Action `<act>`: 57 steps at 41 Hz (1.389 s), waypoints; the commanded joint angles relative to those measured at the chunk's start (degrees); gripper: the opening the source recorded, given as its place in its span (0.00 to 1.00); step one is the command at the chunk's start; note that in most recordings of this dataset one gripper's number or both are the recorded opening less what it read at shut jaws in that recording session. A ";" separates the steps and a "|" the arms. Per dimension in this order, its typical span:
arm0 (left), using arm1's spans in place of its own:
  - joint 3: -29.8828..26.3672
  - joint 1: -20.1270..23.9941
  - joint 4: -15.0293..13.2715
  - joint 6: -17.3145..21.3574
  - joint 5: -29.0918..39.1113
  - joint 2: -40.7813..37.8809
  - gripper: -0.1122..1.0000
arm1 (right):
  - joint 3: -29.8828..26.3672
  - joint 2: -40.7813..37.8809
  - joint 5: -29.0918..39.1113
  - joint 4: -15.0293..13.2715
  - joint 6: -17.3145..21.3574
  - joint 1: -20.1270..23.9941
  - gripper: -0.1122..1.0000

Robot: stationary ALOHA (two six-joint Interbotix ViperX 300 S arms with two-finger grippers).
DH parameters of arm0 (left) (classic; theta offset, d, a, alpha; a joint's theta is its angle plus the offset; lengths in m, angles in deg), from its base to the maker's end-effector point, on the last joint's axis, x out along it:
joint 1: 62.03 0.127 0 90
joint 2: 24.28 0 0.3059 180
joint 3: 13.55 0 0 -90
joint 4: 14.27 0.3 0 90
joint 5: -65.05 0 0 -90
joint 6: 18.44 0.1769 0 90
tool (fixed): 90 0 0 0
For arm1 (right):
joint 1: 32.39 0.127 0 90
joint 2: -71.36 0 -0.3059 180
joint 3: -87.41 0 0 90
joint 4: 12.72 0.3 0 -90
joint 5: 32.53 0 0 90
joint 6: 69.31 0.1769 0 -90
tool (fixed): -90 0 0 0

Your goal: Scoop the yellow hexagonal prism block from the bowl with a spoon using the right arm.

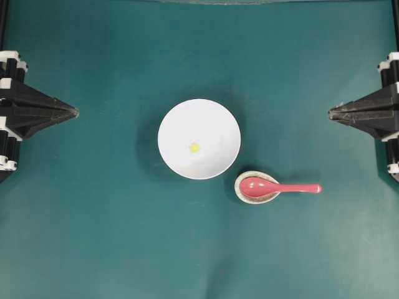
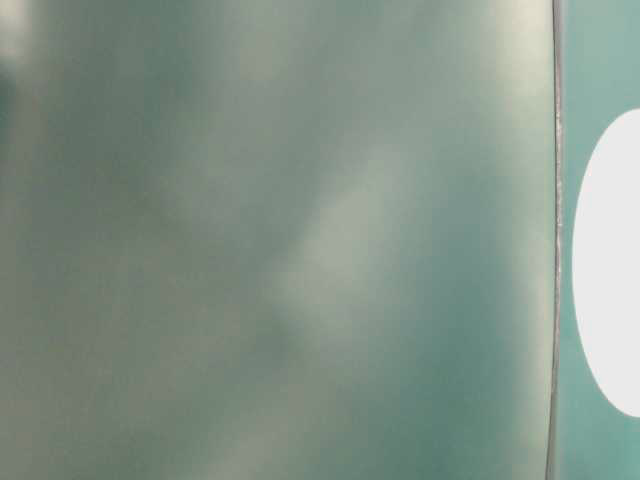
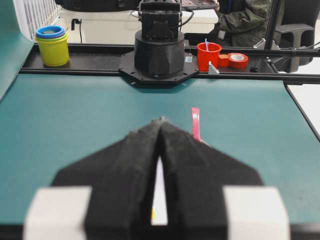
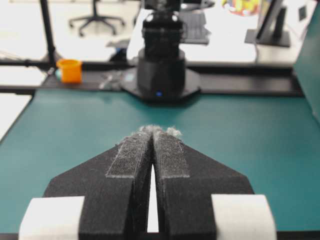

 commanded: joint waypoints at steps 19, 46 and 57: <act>-1.41 1.85 0.97 0.35 1.76 -0.53 0.10 | -1.14 -1.67 0.62 -0.09 0.09 0.00 0.09; -1.32 1.85 0.97 0.35 2.11 -0.62 0.10 | -0.18 -6.77 0.53 1.32 0.70 0.09 0.65; -1.32 1.76 0.97 0.35 2.02 -0.62 0.10 | 1.58 -15.03 -4.75 1.76 0.70 2.46 0.65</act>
